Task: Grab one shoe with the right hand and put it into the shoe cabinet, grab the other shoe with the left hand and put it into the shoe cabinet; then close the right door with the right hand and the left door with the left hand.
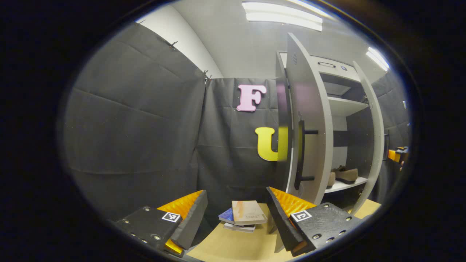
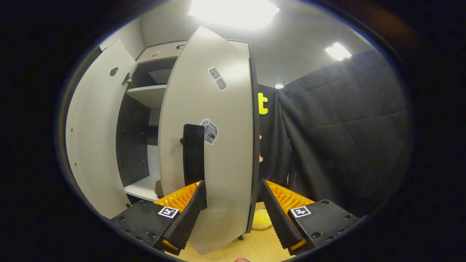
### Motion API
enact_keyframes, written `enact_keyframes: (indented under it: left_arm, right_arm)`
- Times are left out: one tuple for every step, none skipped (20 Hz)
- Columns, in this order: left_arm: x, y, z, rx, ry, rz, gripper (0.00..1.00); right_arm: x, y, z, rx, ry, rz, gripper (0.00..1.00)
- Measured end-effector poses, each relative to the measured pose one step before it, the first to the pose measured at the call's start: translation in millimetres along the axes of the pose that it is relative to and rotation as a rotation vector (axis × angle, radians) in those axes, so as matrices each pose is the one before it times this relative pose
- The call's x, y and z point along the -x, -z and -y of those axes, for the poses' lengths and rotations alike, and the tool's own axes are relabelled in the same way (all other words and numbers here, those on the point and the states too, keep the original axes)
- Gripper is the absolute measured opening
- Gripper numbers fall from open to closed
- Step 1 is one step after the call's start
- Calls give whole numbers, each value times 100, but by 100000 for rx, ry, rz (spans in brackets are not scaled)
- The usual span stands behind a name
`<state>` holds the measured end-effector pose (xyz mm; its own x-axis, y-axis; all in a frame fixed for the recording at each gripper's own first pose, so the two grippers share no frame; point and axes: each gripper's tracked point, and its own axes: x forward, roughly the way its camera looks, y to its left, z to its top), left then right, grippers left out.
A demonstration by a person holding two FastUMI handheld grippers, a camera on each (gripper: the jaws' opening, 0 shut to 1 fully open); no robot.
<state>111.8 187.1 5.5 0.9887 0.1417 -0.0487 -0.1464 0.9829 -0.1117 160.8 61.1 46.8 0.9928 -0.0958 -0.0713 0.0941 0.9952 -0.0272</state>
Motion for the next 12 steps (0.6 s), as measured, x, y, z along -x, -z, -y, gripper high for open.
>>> enact_keyframes:
  left_arm:
    - [-105, 234, -174, 156, -708, -163, 99]
    - [-39, -103, -335, 158, -666, 14, 99]
    - [179, -4, -472, 212, -498, 37, 99]
    - [13, -167, -351, 198, -239, 49, 99]
    - [-57, -14, -281, 173, -22, 60, 99]
    - [-116, -218, -23, 182, 94, 45, 99]
    - [-253, -78, 221, 123, 456, 135, 99]
    - [-440, -98, 137, 6, 565, 296, 99]
    - [-649, -299, 311, -116, 796, 369, 99]
    - [-540, -361, 379, 100, 904, 415, 99]
    - [-480, -225, 701, 277, 1168, 411, 99]
    - [-473, -358, 584, 575, 1246, 550, 99]
  right_arm:
    - [-261, 31, -610, 1207, -592, -117, 93]
    - [-128, -64, -279, 1575, 159, 458, 96]
    - [-40, -88, -75, 1557, 379, 484, 95]
    - [-52, -29, -59, 1250, 35, 183, 95]
    - [99, 31, -163, 235, -814, -95, 95]
    - [176, 110, -203, -627, -1284, -592, 93]
    - [289, 128, -46, -847, -918, -633, 96]
    - [405, 127, 140, -492, -396, -180, 97]
    - [430, -42, 379, 79, 582, 191, 98]
    - [566, 83, 513, 616, 781, 196, 98]
    - [552, 53, 651, 728, 851, 218, 98]
    - [532, 37, 538, 630, 500, 274, 98]
